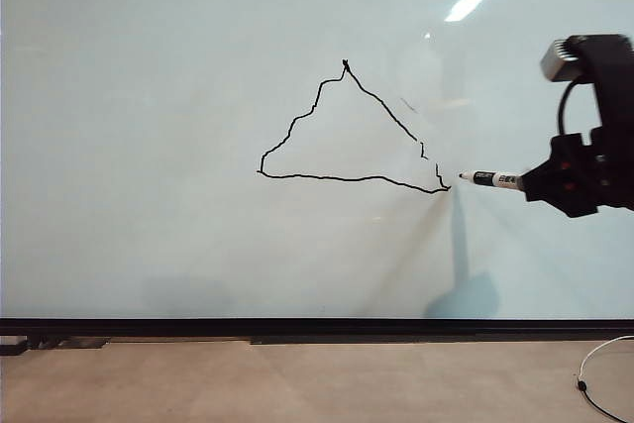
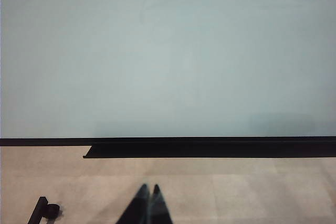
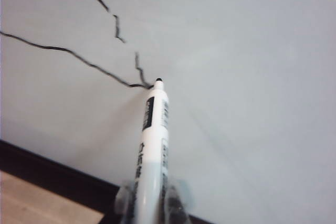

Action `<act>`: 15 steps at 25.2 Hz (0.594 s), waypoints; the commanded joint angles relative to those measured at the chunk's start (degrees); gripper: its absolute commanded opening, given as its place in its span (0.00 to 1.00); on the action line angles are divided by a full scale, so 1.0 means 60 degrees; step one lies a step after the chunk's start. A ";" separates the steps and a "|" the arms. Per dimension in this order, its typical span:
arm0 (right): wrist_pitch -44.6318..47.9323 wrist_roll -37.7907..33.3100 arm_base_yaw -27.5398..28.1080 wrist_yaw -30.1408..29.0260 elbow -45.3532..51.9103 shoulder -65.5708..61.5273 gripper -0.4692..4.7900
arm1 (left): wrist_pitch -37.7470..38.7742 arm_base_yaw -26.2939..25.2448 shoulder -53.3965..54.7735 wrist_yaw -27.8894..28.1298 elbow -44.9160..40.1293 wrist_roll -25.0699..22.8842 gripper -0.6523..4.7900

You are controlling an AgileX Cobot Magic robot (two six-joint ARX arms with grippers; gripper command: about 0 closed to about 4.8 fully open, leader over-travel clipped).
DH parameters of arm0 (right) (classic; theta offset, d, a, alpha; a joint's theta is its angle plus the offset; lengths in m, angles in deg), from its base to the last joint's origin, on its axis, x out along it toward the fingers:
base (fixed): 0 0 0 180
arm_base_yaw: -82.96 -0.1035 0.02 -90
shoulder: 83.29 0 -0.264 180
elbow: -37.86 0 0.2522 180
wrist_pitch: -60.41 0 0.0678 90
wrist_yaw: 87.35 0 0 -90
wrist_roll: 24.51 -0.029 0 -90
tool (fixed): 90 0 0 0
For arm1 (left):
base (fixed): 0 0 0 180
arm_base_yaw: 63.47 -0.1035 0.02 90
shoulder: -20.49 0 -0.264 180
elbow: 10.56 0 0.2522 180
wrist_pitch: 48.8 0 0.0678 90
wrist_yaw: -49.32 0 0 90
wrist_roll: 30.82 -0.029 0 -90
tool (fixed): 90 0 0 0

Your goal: Pick up the pen on the shelf to the right of the whiteboard and draw a triangle.

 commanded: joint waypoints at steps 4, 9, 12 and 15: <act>0.0535 -0.0226 -0.0127 0.0047 0.0933 0.0885 0.08 | -0.0062 0.0004 0.0000 -0.0040 0.0033 -0.0004 0.11; 0.0331 0.0492 -0.0080 0.0521 0.1494 0.2222 0.08 | -0.0062 0.0004 0.0000 -0.0040 0.0033 -0.0004 0.11; -0.0495 0.0539 0.0153 0.0685 0.1705 0.3217 0.08 | -0.0062 0.0004 0.0000 -0.0040 0.0033 -0.0004 0.11; -0.1596 0.0499 0.0441 0.0674 0.1749 0.4207 0.08 | -0.0062 0.0004 0.0000 -0.0036 0.0033 -0.0004 0.11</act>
